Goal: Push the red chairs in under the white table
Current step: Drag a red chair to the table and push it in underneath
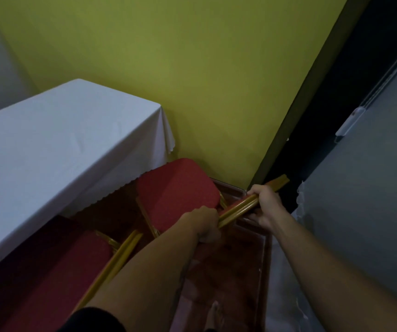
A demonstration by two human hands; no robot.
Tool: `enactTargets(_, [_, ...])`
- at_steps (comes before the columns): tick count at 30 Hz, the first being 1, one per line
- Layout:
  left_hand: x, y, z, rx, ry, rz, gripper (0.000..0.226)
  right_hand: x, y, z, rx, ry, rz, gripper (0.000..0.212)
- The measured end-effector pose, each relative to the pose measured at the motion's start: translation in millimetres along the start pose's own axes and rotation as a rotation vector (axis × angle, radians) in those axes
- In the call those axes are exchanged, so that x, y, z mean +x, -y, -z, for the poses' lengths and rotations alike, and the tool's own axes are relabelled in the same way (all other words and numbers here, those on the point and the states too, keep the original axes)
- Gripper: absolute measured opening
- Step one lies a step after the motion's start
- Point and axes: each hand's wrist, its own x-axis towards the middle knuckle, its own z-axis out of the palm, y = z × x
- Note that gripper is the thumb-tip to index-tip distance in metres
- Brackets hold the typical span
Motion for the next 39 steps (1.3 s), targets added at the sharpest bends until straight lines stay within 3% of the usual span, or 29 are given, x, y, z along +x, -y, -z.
enactTargets(2, [-2,0,2,-0.002,-0.005,0.009,0.039,10,2,-1,-0.037,0.040,0.002,0.060])
enactTargets(6, [-4,4,6,-0.027,-0.019,0.018,0.042,21,6,-9,-0.099,0.074,-0.001,0.037])
enactTargets(10, [-3,11,5,-0.064,0.001,0.048,0.042,32,10,-19,-0.154,0.137,-0.025,0.056])
enactTargets(22, [15,23,19,-0.181,-0.010,0.195,0.041,68,33,-63,-0.341,0.344,-0.043,0.032])
enactTargets(25, [27,23,26,-0.191,-0.011,0.256,0.045,82,42,-80,-0.365,0.382,-0.053,0.039])
enactTargets(29, [37,25,34,-0.258,-0.031,0.338,0.046,94,53,-98,-0.397,0.442,-0.060,0.066])
enactTargets(36, [47,40,52,-0.329,-0.053,0.434,0.039,102,68,-131,-0.400,0.511,-0.071,0.050])
enactTargets(39, [51,54,59,-0.355,-0.068,0.481,0.036,102,69,-149,-0.376,0.511,-0.052,0.056])
